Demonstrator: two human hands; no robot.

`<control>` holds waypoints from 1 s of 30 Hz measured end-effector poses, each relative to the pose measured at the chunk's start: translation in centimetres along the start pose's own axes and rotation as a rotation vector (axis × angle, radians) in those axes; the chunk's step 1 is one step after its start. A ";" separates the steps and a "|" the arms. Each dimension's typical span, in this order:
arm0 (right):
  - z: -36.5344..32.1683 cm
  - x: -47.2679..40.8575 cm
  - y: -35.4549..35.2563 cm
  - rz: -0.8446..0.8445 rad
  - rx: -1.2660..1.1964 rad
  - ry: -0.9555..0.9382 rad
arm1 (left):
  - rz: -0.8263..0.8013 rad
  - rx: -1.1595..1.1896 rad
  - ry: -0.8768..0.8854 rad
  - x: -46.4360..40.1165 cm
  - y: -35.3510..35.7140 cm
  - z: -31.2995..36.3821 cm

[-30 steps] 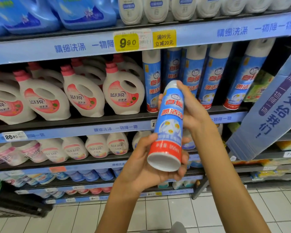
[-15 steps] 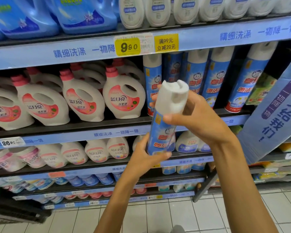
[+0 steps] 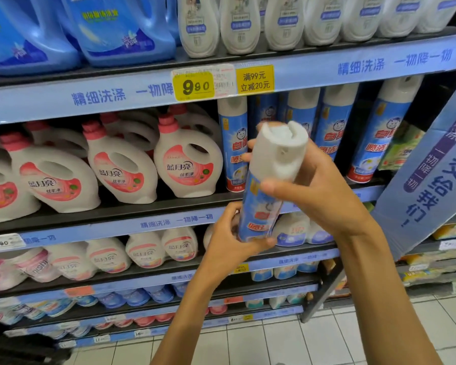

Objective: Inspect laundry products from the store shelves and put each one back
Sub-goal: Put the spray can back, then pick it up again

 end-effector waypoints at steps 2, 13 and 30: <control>1.8 -0.3 -1.8 0.178 -0.065 0.033 | -0.001 0.083 -0.040 0.2 0.6 -0.4; 4.2 -3.4 -5.2 0.450 0.251 -0.028 | 0.284 -0.343 -0.021 -3.7 1.2 -0.6; 5.2 -6.0 -7.1 0.540 0.223 -0.109 | 0.536 -0.633 0.104 -7.9 2.2 -0.8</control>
Point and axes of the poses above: each hand's wrist, its own x-axis away from the middle knuckle, its own y-axis out of the palm, z = x × y, the point moved 9 cm from there along -x, towards the middle knuckle, and after that the axes turned 2 degrees about z, right-handed, at the moved point
